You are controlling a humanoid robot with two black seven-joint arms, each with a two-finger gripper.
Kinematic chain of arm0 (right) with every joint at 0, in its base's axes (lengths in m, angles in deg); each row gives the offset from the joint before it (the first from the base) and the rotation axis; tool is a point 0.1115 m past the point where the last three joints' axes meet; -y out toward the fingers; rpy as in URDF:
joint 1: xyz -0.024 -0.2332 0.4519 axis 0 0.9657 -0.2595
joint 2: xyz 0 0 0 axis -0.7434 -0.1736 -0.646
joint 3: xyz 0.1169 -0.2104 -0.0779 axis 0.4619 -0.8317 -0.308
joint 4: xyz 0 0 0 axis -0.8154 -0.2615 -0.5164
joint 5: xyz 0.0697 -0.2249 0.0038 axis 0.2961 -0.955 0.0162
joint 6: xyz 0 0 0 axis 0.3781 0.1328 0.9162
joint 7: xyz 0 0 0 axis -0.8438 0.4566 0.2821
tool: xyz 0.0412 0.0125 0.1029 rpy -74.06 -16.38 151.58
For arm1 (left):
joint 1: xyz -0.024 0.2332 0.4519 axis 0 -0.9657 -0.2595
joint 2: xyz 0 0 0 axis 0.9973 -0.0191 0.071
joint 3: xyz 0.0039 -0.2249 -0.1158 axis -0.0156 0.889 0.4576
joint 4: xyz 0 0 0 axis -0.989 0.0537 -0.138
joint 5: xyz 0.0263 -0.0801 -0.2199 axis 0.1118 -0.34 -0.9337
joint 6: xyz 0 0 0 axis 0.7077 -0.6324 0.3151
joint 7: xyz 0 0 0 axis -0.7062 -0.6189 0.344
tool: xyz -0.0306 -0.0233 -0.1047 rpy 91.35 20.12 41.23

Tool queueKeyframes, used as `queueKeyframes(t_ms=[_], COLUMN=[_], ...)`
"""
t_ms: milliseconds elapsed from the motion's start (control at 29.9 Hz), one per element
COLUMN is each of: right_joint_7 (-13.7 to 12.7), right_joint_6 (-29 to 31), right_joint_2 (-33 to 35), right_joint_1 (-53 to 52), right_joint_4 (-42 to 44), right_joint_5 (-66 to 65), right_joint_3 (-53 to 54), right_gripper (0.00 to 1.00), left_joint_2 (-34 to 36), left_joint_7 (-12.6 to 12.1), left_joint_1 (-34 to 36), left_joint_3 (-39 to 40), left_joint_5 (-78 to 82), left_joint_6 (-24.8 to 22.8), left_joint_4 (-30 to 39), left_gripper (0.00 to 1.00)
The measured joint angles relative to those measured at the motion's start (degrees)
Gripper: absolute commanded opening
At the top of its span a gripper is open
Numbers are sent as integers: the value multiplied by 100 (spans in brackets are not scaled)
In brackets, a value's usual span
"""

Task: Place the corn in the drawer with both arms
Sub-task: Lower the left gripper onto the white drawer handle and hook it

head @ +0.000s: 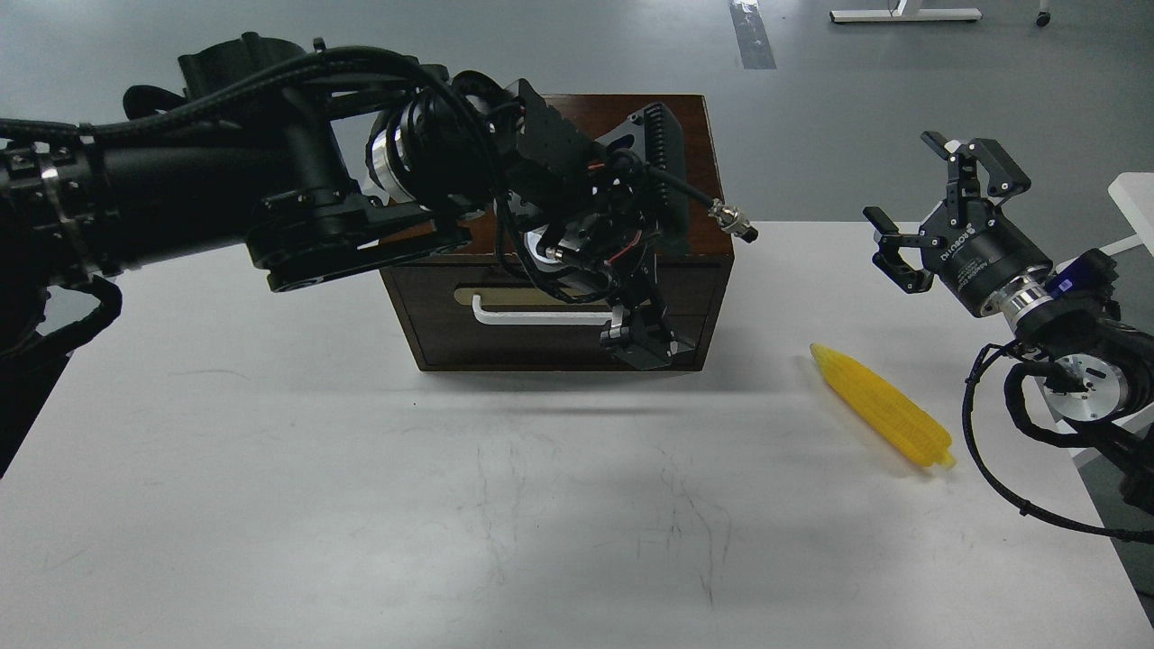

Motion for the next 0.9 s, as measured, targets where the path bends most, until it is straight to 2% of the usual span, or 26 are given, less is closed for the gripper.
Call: queueKeyframes(t_ms=[367,902], right_joint_7=[0,0], right_joint_6=[2,0], right_joint_2=[9,9], right_joint_1=[85,88], right_joint_4=[-12,-10], right_joint_5=[-2,-5], right_joint_3=[31,21], right_gripper=[100,100], left_joint_2=[226,492], left_joint_7=[0,0], left_joint_1=[-48,-106], left_joint_3=[-611,-889], left_joint_5=[16,24], left_joint_6=[0,-1], left_joint_4=[231,267], left_gripper=[98,98])
